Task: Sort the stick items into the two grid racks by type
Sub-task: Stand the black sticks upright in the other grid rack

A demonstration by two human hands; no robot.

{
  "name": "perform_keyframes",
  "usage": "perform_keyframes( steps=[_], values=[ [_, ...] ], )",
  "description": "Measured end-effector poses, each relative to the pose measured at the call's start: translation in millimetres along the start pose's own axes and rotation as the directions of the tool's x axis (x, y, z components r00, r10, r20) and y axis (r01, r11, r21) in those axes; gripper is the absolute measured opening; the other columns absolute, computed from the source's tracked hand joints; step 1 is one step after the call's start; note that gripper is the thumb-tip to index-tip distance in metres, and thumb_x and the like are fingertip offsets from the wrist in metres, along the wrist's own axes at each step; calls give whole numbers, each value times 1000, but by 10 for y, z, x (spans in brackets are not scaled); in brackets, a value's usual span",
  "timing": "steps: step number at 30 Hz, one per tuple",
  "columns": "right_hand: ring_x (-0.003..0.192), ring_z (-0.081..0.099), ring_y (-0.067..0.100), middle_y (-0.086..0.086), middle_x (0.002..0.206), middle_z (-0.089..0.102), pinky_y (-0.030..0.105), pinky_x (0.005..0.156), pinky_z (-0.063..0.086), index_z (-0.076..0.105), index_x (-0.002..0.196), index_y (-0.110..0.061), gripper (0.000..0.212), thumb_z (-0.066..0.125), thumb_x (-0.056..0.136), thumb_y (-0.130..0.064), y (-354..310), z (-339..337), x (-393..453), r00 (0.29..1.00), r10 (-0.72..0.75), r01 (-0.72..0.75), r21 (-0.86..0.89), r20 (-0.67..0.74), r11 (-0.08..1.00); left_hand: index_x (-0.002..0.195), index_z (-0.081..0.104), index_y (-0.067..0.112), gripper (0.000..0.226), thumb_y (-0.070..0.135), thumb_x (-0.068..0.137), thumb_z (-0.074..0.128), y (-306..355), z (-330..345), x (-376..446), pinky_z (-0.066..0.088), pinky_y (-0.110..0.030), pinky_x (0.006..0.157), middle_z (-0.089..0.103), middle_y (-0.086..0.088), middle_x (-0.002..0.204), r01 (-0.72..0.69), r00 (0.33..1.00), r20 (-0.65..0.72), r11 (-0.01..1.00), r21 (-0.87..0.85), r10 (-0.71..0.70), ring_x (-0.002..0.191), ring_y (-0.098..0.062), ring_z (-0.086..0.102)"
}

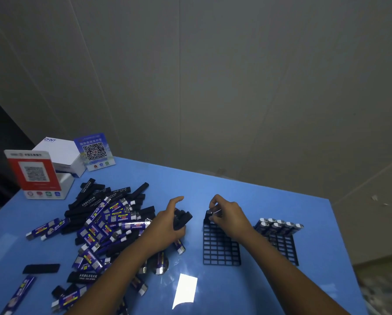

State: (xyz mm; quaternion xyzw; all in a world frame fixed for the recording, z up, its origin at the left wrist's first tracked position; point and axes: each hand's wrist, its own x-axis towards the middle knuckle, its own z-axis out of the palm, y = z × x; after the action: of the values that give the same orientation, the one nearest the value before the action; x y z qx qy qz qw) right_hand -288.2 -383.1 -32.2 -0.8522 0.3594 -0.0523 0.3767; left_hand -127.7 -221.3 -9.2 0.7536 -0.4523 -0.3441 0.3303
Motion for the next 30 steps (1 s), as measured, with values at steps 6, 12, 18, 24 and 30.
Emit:
perform_keyframes(
  steps=[6,12,18,24,30],
  values=[
    [89,65,10,-5,97,67,25,79,56,60,97,-21,20,74,86,-11,-26,-202,-89,995,-32,43,124,-94,991,149,21,34,82,13,85,68,28,44,37,42,-14,56,55,6,77,-16,1000,7,1000,6,16,60,-4,54],
    [82,70,14,-1,86,74,29,82,59,73,90,-22,8,77,85,-17,-210,-342,-259,999,-43,41,340,-1,940,147,23,35,79,15,85,69,168,148,40,44,-15,59,56,6,79,-60,998,13,998,-4,60,65,-7,55],
    [82,72,14,6,87,75,23,78,57,73,98,-12,15,80,84,-16,-351,-367,-467,995,-60,12,476,85,879,147,23,34,80,17,85,70,285,264,7,43,-13,60,59,6,81,-80,997,23,997,2,80,68,-7,59],
    [82,73,15,4,85,74,23,77,57,71,97,-13,18,81,83,-14,-345,-376,-568,996,-44,2,458,82,889,148,22,34,82,23,85,72,382,351,-43,45,-13,67,60,12,86,-124,991,45,992,15,123,75,-2,61],
    [77,68,10,-2,80,71,23,76,54,76,94,-19,13,74,87,-9,-286,-504,-580,995,-36,-15,481,97,876,146,23,38,84,29,82,77,356,336,-112,48,-13,71,63,10,91,-94,995,30,995,16,94,81,-3,64]
  ],
)
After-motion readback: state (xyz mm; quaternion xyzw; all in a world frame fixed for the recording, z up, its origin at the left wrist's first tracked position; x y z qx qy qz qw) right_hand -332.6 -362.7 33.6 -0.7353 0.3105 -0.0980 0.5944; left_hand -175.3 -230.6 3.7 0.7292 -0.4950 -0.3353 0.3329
